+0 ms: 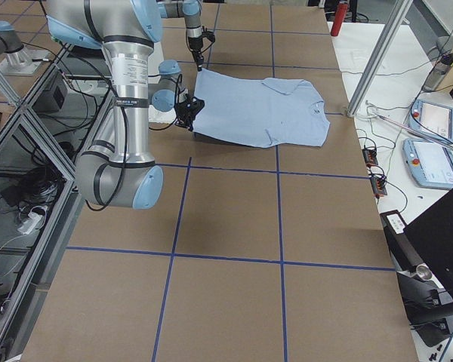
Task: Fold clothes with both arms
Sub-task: 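Lift the hem with both grippers and fold it up toward the collar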
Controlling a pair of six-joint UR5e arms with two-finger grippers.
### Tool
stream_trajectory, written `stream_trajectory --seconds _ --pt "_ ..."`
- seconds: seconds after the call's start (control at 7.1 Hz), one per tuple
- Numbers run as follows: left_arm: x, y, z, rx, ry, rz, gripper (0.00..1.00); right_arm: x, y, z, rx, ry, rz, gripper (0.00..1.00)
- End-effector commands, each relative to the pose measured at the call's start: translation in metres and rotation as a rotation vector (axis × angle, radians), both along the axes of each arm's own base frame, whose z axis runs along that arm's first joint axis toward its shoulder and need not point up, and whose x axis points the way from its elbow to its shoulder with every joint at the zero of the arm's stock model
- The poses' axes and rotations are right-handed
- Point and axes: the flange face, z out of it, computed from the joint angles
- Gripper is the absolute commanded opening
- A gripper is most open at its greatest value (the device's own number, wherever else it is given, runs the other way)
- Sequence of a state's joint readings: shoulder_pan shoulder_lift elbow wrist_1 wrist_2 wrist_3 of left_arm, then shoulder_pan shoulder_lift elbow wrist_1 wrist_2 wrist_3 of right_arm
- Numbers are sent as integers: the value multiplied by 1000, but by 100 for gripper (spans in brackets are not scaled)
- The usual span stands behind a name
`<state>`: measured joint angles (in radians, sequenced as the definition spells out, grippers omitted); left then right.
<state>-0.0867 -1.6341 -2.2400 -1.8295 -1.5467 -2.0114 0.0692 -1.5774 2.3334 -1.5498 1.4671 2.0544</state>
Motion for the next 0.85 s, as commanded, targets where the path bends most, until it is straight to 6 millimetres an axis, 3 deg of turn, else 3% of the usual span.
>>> stream_trajectory --seconds 0.0,0.14,0.28,0.42,0.56,0.7 --pt "-16 3 -19 -4 40 1 0 21 5 -15 -2 -36 -13 0" --pt "-22 0 -35 3 78 -4 0 32 -19 -22 7 -51 42 0" --pt "-32 -42 -30 28 60 -95 0 36 -47 -43 78 -84 48 0" --pt "-53 -105 -50 156 69 -167 0 37 -95 -51 185 -56 58 0" --pt "-55 -167 -55 255 24 -223 0 36 -163 -49 217 -18 38 0" --pt "-49 -228 -51 302 -42 -273 0 35 -244 -56 218 -5 23 0"
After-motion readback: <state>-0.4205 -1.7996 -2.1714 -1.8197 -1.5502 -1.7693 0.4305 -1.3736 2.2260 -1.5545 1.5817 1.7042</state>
